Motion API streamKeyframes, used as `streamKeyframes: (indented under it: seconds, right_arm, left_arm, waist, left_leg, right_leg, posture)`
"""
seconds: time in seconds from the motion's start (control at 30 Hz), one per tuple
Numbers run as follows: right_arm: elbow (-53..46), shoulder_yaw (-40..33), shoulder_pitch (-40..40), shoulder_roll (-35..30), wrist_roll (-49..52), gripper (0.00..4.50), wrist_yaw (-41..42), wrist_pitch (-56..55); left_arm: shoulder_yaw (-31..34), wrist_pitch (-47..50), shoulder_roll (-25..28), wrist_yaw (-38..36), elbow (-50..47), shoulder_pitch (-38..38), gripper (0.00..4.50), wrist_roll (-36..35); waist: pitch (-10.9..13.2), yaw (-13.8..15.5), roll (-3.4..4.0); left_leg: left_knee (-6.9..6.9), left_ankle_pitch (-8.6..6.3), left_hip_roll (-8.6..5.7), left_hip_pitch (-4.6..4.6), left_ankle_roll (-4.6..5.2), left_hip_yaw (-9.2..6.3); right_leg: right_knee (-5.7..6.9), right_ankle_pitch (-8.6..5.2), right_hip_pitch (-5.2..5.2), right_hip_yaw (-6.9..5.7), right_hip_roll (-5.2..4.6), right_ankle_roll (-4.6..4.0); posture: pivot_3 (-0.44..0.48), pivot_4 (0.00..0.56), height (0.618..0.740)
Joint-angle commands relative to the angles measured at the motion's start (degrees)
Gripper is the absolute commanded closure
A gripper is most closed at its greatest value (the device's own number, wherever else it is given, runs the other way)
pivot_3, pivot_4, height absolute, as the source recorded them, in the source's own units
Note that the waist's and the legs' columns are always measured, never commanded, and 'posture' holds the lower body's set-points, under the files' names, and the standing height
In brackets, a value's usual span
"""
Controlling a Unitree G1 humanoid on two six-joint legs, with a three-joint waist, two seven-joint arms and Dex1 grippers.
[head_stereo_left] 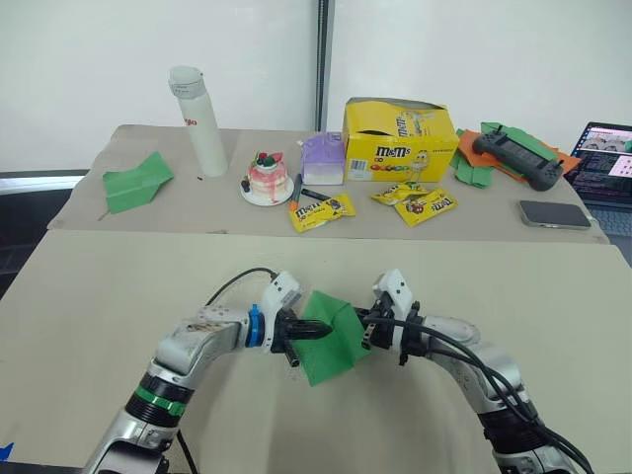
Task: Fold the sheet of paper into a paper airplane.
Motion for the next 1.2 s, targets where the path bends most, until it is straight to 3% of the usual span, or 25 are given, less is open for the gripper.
streamKeyframes:
  seconds: [0.03,0.23,0.53,0.67,1.2]
  right_arm:
    - [-0.60,-0.91,-0.45,-0.47,0.13,4.50,0.70,-1.57]
    - [-0.63,-0.73,-0.83,-0.65,0.09,4.50,1.01,-1.61]
    - [-1.95,-0.94,-1.28,-0.40,0.44,4.50,0.40,-0.87]
    - [-2.79,-0.94,-1.39,-0.22,0.67,4.50,0.10,-0.49]
    - [-6.50,0.64,-0.73,1.95,3.07,4.50,0.69,1.29]
  left_arm:
    - [5.89,0.99,4.13,-6.44,-4.74,-1.82,4.48,-7.07]
    - [7.30,-1.86,2.87,0.04,2.20,-5.71,4.48,-3.14]
    - [-1.88,-9.67,-4.14,6.69,8.15,-4.28,4.48,7.93]
    - [-3.68,-10.99,-6.15,6.78,9.38,-4.64,4.48,9.55]
    - [-4.12,-11.21,-4.58,5.25,7.98,-2.29,4.48,11.09]
  waist:
    - [0.02,-0.06,0.03]
    - [0.02,0.18,0.03]
    - [0.02,0.14,0.04]
    - [0.02,0.19,0.03]
    - [0.02,0.21,0.04]
  left_leg:
    - [0.00,0.00,0.00,0.01,0.00,0.00]
    - [0.06,0.01,-0.03,0.06,-0.01,0.00]
    - [0.05,0.01,-0.04,0.04,-0.01,0.00]
    - [0.07,0.01,-0.04,0.05,-0.02,0.00]
    - [0.07,0.01,-0.04,0.07,-0.02,-0.01]
  right_leg:
    - [0.05,-0.01,-0.02,0.00,0.00,-0.02]
    - [0.05,-0.03,0.09,0.00,-0.02,-0.02]
    - [0.10,-0.03,0.03,0.01,-0.01,-0.02]
    - [0.12,-0.03,0.04,0.01,-0.01,-0.02]
    - [0.12,-0.03,0.08,0.01,-0.01,-0.02]
  posture:
    - [0.000,0.150,0.740]
    - [0.000,0.150,0.740]
    - [0.000,0.150,0.740]
    - [0.000,0.150,0.740]
    - [0.000,0.150,0.740]
